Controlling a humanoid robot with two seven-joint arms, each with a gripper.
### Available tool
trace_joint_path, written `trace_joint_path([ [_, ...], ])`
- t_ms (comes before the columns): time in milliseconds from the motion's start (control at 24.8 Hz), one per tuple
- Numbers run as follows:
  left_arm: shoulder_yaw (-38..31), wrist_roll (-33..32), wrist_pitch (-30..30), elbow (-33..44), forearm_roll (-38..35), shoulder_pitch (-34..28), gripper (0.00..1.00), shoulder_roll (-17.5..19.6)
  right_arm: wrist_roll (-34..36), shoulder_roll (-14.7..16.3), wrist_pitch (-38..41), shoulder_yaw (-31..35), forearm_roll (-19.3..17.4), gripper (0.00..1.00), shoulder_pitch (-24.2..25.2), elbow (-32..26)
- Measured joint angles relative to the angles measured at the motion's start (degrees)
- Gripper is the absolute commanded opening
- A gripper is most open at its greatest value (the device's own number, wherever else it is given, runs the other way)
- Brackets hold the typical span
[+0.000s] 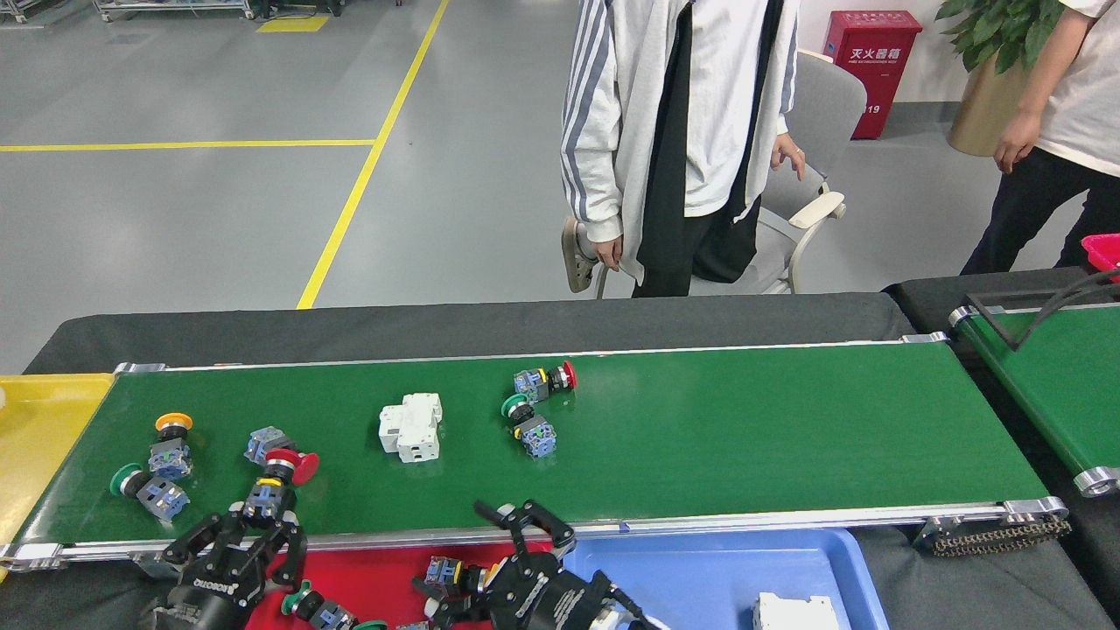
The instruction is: Pick switch part from conveyor to tray
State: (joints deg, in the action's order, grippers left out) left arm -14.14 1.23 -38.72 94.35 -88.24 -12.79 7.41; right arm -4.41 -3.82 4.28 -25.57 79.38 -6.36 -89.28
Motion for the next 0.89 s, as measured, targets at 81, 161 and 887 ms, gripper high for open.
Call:
trace_joint_path([
  [81,0.07,0.0,-3.54,2.17,0.0,-1.89,1.0,-0.3,1.65,0.04,-6.38,7.26,-0.05,1.0,2.57,-1.73],
  [161,0.25,0.01,-5.09,4.08,0.0,-4.15,1.0,-1.7,4.59,0.14,-11.5,14.38,-0.11,1.0,6.19,-3.32],
  [887,-13.74,0.48,9.95,2.36,0.32,-4.68,1.0,-8.77,7.05,12.04,-7.86,27.46,-10.94,1.0,18.63,-9.02],
])
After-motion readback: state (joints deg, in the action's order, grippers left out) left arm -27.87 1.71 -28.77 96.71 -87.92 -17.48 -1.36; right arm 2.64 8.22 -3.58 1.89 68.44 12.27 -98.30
